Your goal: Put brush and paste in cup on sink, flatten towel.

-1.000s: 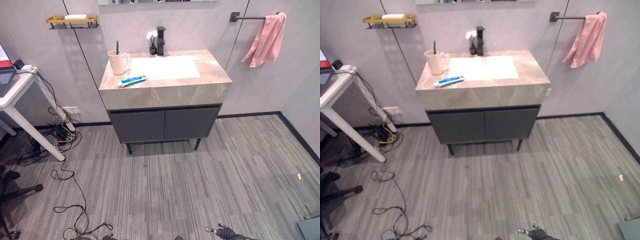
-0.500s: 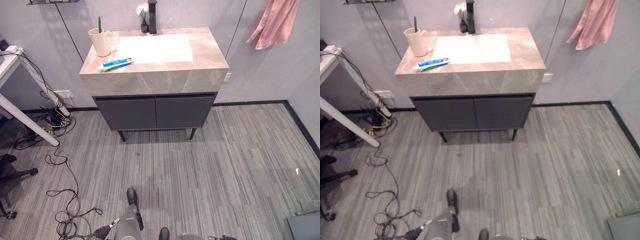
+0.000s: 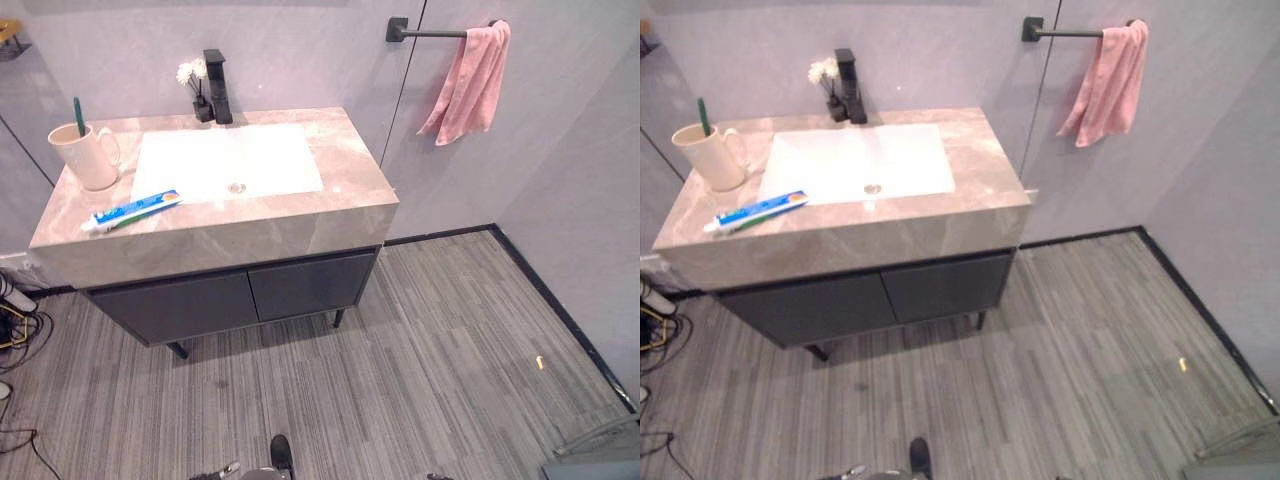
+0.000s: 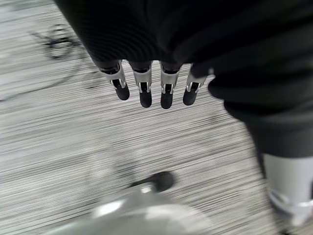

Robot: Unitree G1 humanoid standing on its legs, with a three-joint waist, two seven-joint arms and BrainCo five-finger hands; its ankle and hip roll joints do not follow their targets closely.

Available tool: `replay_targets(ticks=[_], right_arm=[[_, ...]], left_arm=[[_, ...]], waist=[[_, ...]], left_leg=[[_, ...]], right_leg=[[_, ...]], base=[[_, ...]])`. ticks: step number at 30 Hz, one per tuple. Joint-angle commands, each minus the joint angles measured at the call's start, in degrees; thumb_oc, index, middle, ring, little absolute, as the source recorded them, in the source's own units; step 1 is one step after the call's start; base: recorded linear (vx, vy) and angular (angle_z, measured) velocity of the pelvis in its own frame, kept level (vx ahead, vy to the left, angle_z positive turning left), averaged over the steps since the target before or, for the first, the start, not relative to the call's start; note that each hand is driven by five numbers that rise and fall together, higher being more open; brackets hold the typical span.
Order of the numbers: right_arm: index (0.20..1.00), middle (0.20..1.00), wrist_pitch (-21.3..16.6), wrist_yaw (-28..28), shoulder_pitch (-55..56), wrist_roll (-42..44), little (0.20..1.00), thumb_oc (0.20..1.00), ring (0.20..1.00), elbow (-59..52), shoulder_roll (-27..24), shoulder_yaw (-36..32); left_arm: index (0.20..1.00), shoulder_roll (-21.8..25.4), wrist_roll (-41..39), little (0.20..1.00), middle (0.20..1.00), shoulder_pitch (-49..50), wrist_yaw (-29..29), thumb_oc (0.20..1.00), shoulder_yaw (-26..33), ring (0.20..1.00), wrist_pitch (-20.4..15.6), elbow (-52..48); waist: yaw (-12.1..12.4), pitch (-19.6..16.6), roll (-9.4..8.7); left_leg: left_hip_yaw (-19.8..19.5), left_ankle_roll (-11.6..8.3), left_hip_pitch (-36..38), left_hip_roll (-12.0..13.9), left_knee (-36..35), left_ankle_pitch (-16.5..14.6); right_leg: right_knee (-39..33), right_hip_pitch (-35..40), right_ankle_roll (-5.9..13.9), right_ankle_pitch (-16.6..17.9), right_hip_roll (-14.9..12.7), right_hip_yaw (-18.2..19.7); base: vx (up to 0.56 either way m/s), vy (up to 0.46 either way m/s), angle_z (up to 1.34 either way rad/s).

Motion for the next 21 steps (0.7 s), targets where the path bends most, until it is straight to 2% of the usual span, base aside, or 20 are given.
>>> replay_targets(ticks=[1, 3, 4, 5, 6, 7, 8, 9, 10, 11, 15, 18, 21], right_arm=[[1.0, 1.0, -0.3, 0.2, -1.2, -0.5, 1.0, 1.0, 1.0, -3.9, -3.5, -1.3], [1.0, 1.0, -0.3, 0.2, -1.3, -0.4, 1.0, 1.0, 1.0, -4.1, -3.5, -1.3], [1.0, 1.0, -0.4, 0.0, -1.3, -0.1, 1.0, 1.0, 1.0, -4.7, -3.4, -1.6], [1.0, 1.0, -0.4, 0.0, -1.4, -0.3, 1.0, 1.0, 1.0, -5.2, -3.5, -1.5], [1.0, 1.0, -0.5, -0.1, -1.1, -0.5, 1.0, 1.0, 1.0, -5.2, -3.7, -1.8], [1.0, 1.0, -0.7, -0.2, -0.5, -0.1, 1.0, 1.0, 1.0, -4.8, -3.8, -2.2], [1.0, 1.0, -0.8, -0.3, 0.4, -0.1, 1.0, 1.0, 1.0, -3.4, -3.8, -2.4], [1.0, 1.0, -1.0, -0.6, 1.0, -0.5, 1.0, 1.0, 1.0, -2.0, -4.3, -2.2], [1.0, 1.0, -0.1, -0.2, 2.3, -2.6, 1.0, 1.0, 1.0, 1.5, -3.5, -1.9], [1.0, 1.0, 0.4, 0.2, 3.0, -4.3, 1.0, 1.0, 1.0, 3.0, -3.6, -2.0], [1.0, 1.0, 0.4, -0.3, 2.2, -3.9, 1.0, 1.0, 1.0, -0.4, -4.5, -2.1], [1.0, 1.0, -0.6, -0.9, 1.5, 0.4, 1.0, 1.0, 1.0, -4.8, -4.7, -3.0], [1.0, 1.0, -0.5, -0.8, 0.8, -0.7, 1.0, 1.0, 1.0, -3.8, -4.7, -2.2]], left_arm=[[1.0, 0.1, 2.6, 1.0, 1.0, 0.5, 0.5, 1.0, -0.4, 1.0, 0.1, -0.1], [1.0, 0.1, 3.0, 1.0, 1.0, 0.3, 0.5, 1.0, -0.6, 1.0, 0.2, -0.1], [1.0, 0.4, 4.4, 1.0, 1.0, -0.2, 0.6, 1.0, -1.2, 1.0, 0.6, 0.4], [1.0, 0.6, 6.0, 1.0, 1.0, -0.4, 0.3, 1.0, -1.9, 1.0, 1.1, 1.1], [1.0, 0.5, 7.9, 1.0, 1.0, 0.0, 0.1, 1.0, -2.4, 1.0, 1.4, 2.1], [1.0, 0.4, 8.5, 1.0, 1.0, 0.4, -0.1, 1.0, -2.3, 1.0, 1.5, 2.9], [1.0, 0.3, 8.9, 1.0, 1.0, 0.3, -0.3, 1.0, -2.3, 1.0, 1.1, 3.6], [1.0, 0.3, 10.8, 1.0, 1.0, -0.3, -0.6, 1.0, -2.9, 1.0, 0.6, 3.5], [1.0, -0.4, 9.3, 1.0, 1.0, 0.4, -0.3, 1.0, -3.0, 1.0, 0.8, 3.2], [1.0, -0.8, 8.8, 1.0, 1.0, 0.7, -0.2, 1.0, -2.9, 1.0, 0.6, 2.8], [1.0, -1.0, 8.9, 1.0, 1.0, 0.1, -0.4, 1.0, -3.7, 1.0, 0.8, 2.4], [1.0, -1.2, 10.3, 1.0, 1.0, 0.9, -0.3, 1.0, -3.4, 1.0, 1.0, 3.6], [1.0, -1.6, 10.0, 1.0, 1.0, 1.2, -0.1, 1.0, -3.8, 1.0, 0.8, 3.2]], waist=[[1.1, 1.2, 0.72], [1.1, 1.1, 1.06], [0.3, 1.9, 1.74], [-1.0, 3.2, 3.04], [-2.7, 4.3, 4.22], [-4.6, 4.9, 4.97], [-6.2, 5.8, 4.4], [-6.6, 5.9, 3.34], [-6.2, 4.9, 3.26], [-5.8, 3.6, 3.45], [-6.3, 2.7, 3.64], [-6.5, 1.8, 3.49], [-6.0, 1.3, 3.64]], left_leg=[[0.5, -8.17, -2.3, 2.9, 0.2, 1.7], [0.5, -7.78, -1.5, 2.9, -0.2, 1.2], [-0.2, -6.64, 1.6, 2.2, -1.6, -0.2], [-0.6, -5.79, 4.6, 2.6, -2.8, -0.8], [-1.4, -5.44, 8.1, 2.8, -5.0, -1.2], [-2.4, -6.09, 10.8, 2.9, -6.3, -1.5], [-3.2, -6.99, 12.6, 2.1, -6.5, -2.3], [-3.8, -7.61, 13.5, 1.3, -6.3, -3.3], [-4.1, -8.02, 13.4, 1.8, -6.5, -2.9], [-3.4, -8.62, 13.0, 2.1, -6.5, -2.9], [-4.7, -9.97, 12.5, 2.9, -6.5, -2.3], [-4.7, -10.77, 13.0, 3.2, -6.5, -2.6], [-5.3, -11.09, 13.4, 3.2, -6.5, -2.8]], right_leg=[[-4.5, 0.8, 2.04, 24.8, -7.4, 2.8], [-2.2, -0.2, 2.18, 26.2, -7.4, 2.8], [4.9, -2.8, 2.08, 28.3, -7.7, 1.9], [12.9, -7.0, 1.44, 28.1, -7.0, 1.5], [16.8, -12.0, 0.81, 25.1, -5.8, 1.5], [12.4, -17.8, -1.16, 17.7, -2.8, 2.0], [-0.8, -19.7, -2.02, 15.8, -1.0, 2.4], [-10.4, -19.0, -1.43, 17.0, -0.7, 3.4], [-12.9, -13.9, -2.16, 15.0, -0.5, 3.7], [-16.3, -11.4, -2.55, 15.0, -0.9, 1.4], [-17.6, -9.7, -3.48, 13.8, -0.5, -0.1], [-19.8, -8.1, -3.61, 14.3, -0.4, -0.2], [-21.6, -6.4, -3.68, 14.4, -0.4, -0.8]], base=[[0.16, 0.178, 0.26], [0.12, 0.153, 0.16], [0.19, 0.256, -0.1], [0.29, 0.356, 0.27], [0.32, 0.279, 1.34], [0.36, 0.105, 0.99], [0.4, -0.047, 0.66], [0.32, -0.146, -0.17], [0.25, -0.149, 0.46], [0.12, -0.123, 0.31], [0.07, -0.107, -0.02], [0.09, -0.108, 0.02], [0.08, -0.08, 0.11]])
